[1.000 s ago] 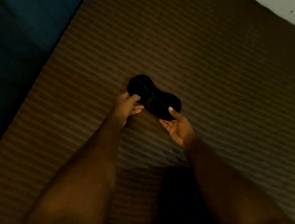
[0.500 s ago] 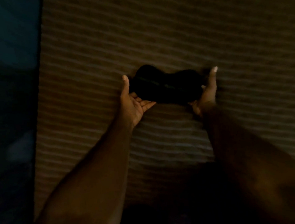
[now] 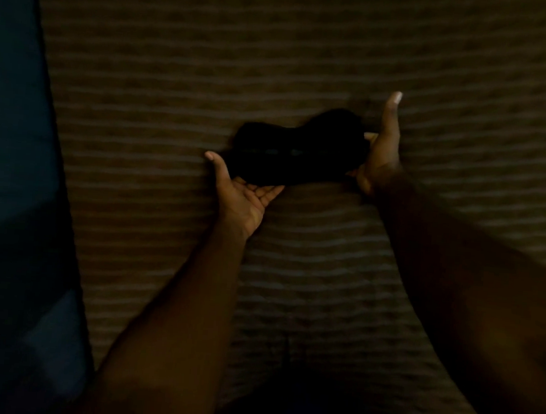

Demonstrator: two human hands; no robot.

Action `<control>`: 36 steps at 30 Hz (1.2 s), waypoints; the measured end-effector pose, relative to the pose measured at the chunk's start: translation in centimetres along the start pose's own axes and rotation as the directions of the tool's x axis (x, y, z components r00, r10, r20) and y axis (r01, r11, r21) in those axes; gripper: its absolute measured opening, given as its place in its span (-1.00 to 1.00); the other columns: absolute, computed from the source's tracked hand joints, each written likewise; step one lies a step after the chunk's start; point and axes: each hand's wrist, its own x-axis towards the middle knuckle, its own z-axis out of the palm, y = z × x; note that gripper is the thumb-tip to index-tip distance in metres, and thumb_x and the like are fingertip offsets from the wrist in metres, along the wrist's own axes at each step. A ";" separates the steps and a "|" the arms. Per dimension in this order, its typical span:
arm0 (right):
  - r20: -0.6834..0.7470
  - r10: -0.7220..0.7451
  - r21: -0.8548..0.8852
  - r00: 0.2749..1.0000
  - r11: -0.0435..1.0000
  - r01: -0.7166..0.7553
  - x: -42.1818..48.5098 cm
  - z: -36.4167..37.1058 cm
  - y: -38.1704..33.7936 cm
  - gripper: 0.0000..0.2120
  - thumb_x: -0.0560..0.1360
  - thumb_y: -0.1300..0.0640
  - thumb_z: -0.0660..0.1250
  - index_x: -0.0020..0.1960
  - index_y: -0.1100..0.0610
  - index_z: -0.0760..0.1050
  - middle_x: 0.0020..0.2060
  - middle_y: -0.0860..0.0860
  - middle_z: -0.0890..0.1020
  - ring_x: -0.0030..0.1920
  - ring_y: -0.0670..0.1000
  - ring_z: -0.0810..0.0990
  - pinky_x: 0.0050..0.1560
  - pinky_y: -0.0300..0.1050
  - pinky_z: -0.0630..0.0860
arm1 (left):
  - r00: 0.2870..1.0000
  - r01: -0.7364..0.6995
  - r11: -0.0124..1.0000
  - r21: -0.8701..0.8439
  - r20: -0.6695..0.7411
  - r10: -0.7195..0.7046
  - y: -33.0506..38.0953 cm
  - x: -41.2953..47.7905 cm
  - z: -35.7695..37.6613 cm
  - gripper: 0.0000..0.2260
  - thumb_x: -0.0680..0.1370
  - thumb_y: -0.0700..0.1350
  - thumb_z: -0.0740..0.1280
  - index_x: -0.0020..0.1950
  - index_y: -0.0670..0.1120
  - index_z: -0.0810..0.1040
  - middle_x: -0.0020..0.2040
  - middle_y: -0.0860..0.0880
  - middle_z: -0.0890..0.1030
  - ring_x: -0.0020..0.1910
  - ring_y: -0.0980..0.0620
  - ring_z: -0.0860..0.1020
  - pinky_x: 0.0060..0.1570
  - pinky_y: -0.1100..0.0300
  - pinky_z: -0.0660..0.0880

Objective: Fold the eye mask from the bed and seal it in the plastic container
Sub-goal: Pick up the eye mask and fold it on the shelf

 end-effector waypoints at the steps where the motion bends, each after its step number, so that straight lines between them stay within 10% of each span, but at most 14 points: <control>1: 0.004 -0.012 -0.012 1.000 1.000 0.012 0.0 0.0 0.1 -0.15 0.45 -0.53 -0.04 -0.09 0.18 0.67 -0.27 0.09 0.70 -0.22 0.10 0.71 -0.27 -0.01 0.63 | 1.000 -0.004 1.000 -0.007 0.021 0.004 0.1 0.0 -0.1 -0.20 0.40 0.53 0.03 0.20 -0.09 0.58 0.09 -0.17 0.68 0.02 -0.15 0.68 -0.21 -0.02 0.63; 5: 0.100 -0.047 0.013 0.994 0.999 0.046 0.0 -1.0 0.2 -0.11 0.45 -0.52 -0.01 0.23 0.21 0.59 0.14 0.20 0.67 0.16 0.21 0.65 0.17 0.27 0.56 | 0.992 -0.049 0.998 0.030 0.115 0.045 -0.1 -0.8 0.1 -0.22 0.43 0.48 0.08 0.27 -0.14 0.53 0.09 -0.18 0.68 0.04 -0.15 0.67 -0.15 0.00 0.63; 8: 0.237 -0.091 -0.006 0.967 0.995 0.095 -0.7 -1.4 0.4 -0.30 0.53 -0.38 0.12 0.32 0.17 0.52 0.19 0.16 0.65 0.20 0.16 0.63 0.12 0.18 0.60 | 0.984 -0.142 0.983 0.117 0.125 0.128 -0.6 -1.9 0.8 -0.40 0.55 0.24 0.24 0.42 -0.17 0.38 0.24 -0.21 0.58 0.01 -0.12 0.67 -0.17 0.08 0.63; 13: 0.075 -0.229 -0.114 0.971 0.965 0.236 -4.8 -3.2 1.9 -0.65 0.51 0.15 0.43 0.24 0.28 0.52 0.00 0.10 0.70 -0.04 0.02 0.71 -0.14 -0.04 0.66 | 0.957 -0.281 0.938 0.203 0.132 0.258 -3.5 -5.8 1.7 -0.62 0.58 -0.18 0.33 0.37 -0.23 0.38 0.11 -0.09 0.59 -0.12 -0.02 0.65 -0.13 0.14 0.64; 23: -0.386 -0.068 0.094 0.920 0.989 0.113 -24.2 -34.4 15.7 -0.87 0.49 0.11 0.46 -0.08 0.18 0.61 -0.17 0.04 0.73 -0.12 -0.02 0.71 -0.30 -0.08 0.63 | 0.985 0.048 0.876 0.481 0.123 -0.121 -34.4 -15.2 5.0 -0.76 0.58 -0.23 0.32 0.26 -0.17 0.48 0.20 -0.14 0.58 -0.09 -0.02 0.63 -0.21 0.15 0.62; 36: -0.269 -0.042 0.269 0.962 0.956 0.117 -20.3 -40.7 20.2 -0.71 0.43 0.04 0.52 0.00 0.23 0.60 -0.10 0.12 0.72 -0.19 0.06 0.73 -0.36 -0.12 0.60 | 0.994 -0.112 0.845 0.522 0.045 0.103 -37.8 -9.7 5.1 -0.84 0.40 -0.21 0.34 -0.05 -0.14 0.61 -0.14 -0.07 0.67 -0.24 -0.06 0.66 -0.41 0.16 0.56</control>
